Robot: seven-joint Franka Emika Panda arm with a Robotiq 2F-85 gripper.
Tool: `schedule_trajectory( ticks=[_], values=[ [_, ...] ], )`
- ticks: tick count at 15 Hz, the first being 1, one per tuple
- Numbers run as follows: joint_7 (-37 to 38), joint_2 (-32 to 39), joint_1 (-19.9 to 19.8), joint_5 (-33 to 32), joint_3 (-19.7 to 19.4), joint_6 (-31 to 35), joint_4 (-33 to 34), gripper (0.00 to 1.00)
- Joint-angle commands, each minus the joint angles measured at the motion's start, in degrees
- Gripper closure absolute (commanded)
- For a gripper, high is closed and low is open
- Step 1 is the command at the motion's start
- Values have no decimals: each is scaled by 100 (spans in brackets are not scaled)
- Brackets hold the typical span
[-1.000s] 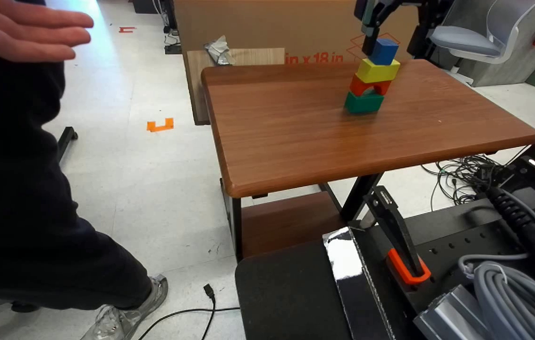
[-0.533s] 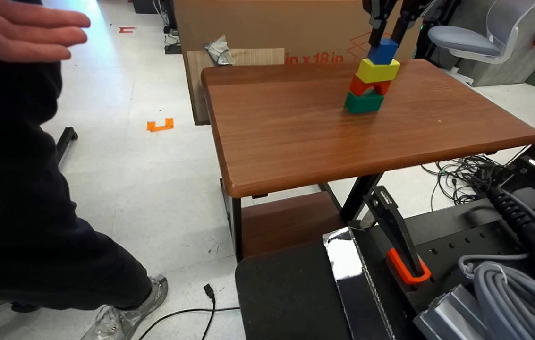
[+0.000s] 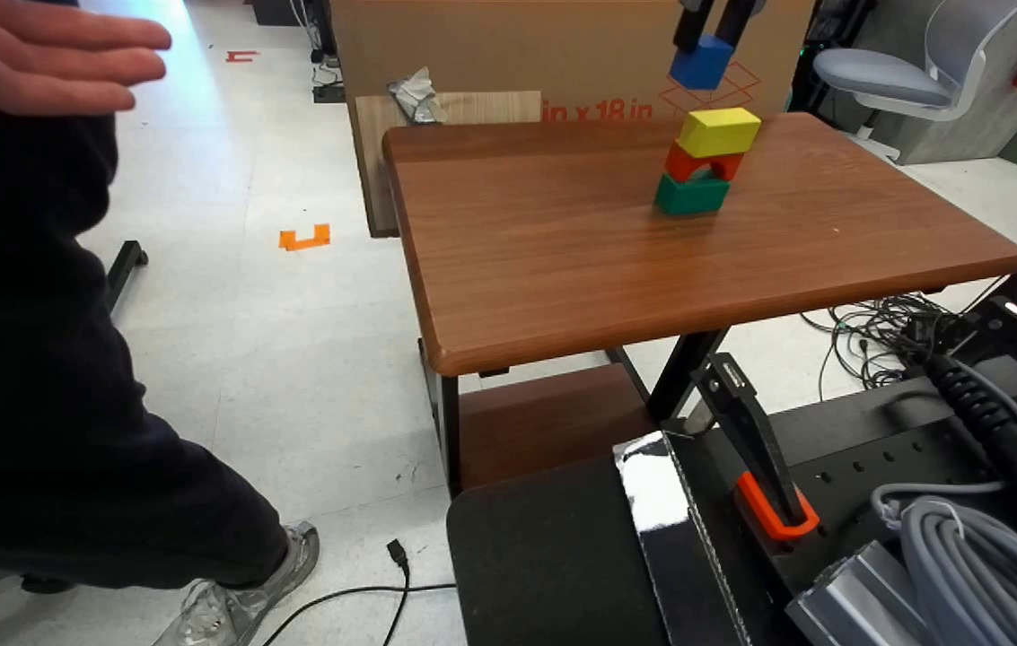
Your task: Pick up the blue object and put it on the table
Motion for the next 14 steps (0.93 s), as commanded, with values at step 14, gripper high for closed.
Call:
schedule_trajectory(
  ticks=[14],
  values=[
    [1902,908,938,-587,-30,746,-287,92]
  ],
)
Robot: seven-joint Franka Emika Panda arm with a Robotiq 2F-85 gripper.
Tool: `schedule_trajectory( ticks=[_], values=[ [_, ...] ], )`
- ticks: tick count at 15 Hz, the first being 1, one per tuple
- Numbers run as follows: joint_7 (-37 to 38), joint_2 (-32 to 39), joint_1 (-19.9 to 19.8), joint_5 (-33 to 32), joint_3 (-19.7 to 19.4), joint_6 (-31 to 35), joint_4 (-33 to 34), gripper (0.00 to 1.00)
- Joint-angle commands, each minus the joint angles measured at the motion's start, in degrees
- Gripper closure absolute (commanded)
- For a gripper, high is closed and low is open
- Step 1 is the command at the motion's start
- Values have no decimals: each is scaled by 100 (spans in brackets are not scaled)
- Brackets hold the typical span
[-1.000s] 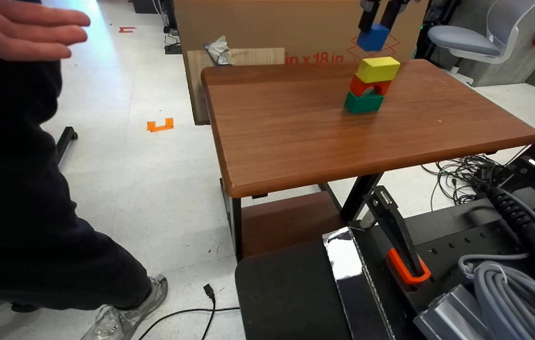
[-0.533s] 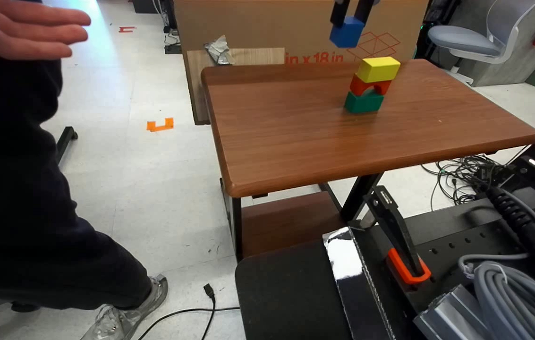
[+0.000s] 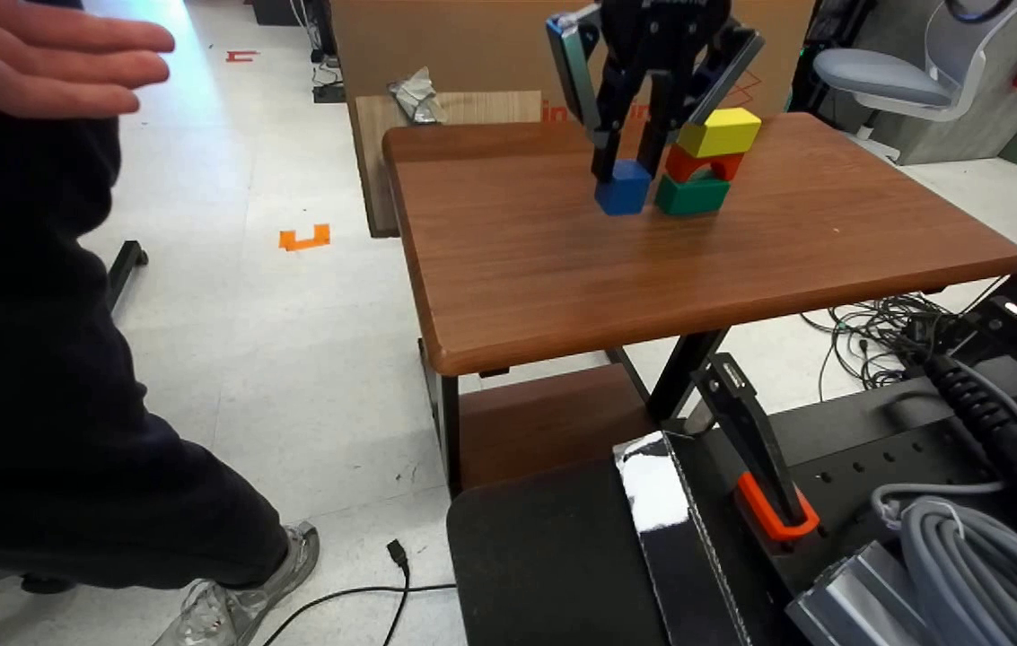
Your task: Pick up the blue object and put it on the table
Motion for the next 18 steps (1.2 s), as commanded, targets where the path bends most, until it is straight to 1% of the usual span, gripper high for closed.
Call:
schedule_trajectory(
  ticks=[1,6,7,8,10,12,14,15,17,18],
  values=[
    [287,473,211,-57,-189,246,173,92],
    [453,829,429,-60,-368,266,303,92],
    [498,820,476,-96,-410,277,330,62],
    [572,807,511,-85,-443,315,329,40],
    [589,745,523,-31,-451,315,310,35],
    [567,509,470,72,-415,280,210,22],
    [494,170,330,274,-340,253,83,9],
    [470,-34,268,372,-329,132,52,1],
    [271,-423,96,558,-286,-83,34,0],
    [289,-597,63,545,-339,-187,88,0]
  ],
)
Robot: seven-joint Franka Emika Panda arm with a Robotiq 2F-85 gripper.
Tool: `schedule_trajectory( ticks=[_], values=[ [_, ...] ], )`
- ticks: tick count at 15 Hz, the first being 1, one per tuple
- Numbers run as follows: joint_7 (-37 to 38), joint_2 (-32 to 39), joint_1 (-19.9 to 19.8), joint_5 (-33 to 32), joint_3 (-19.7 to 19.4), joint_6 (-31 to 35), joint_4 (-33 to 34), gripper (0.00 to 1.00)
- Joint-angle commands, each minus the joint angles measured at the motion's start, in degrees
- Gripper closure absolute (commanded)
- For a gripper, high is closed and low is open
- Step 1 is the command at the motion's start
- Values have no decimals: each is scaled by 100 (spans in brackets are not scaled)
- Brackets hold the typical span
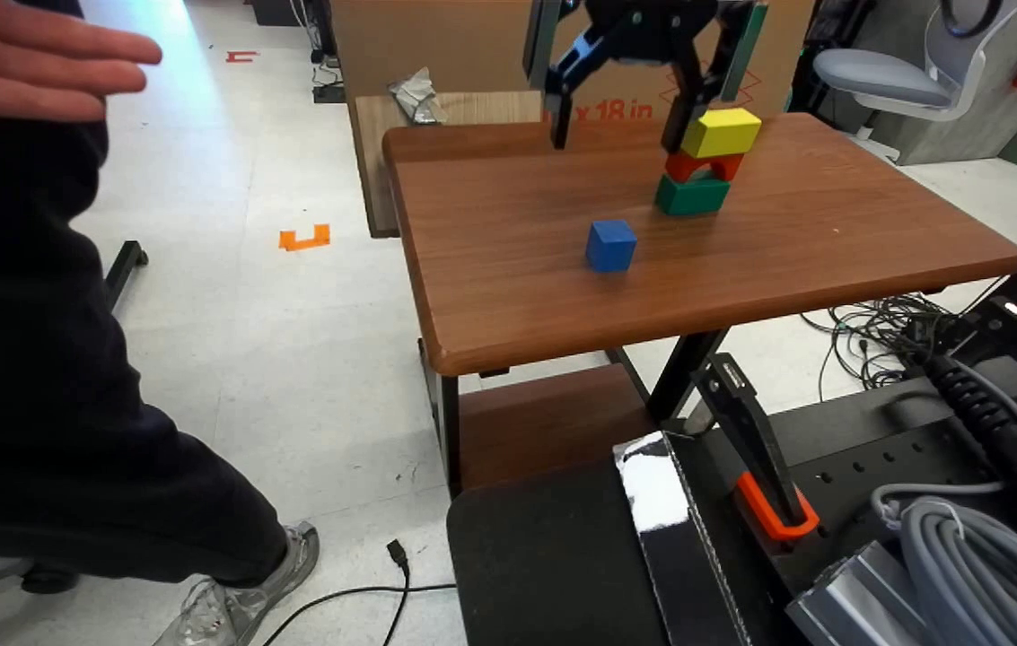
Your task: Pick up the blue object and put it on the table
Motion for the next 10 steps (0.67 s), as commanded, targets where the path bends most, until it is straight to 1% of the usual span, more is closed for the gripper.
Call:
schedule_trajectory(
  ticks=[1,3,4,5,6,7,10],
  values=[
    [-241,-838,-272,220,-5,-456,-82,0],
    [-462,-1124,-455,277,7,-982,100,0],
    [-376,-1215,-497,169,-42,-1441,247,0],
    [-257,-956,-453,131,32,-854,118,0],
    [-282,-1095,-522,130,26,-1132,181,0],
    [-304,-1186,-560,131,20,-1270,209,0],
    [-310,-1209,-566,131,23,-1329,212,0]
  ],
)
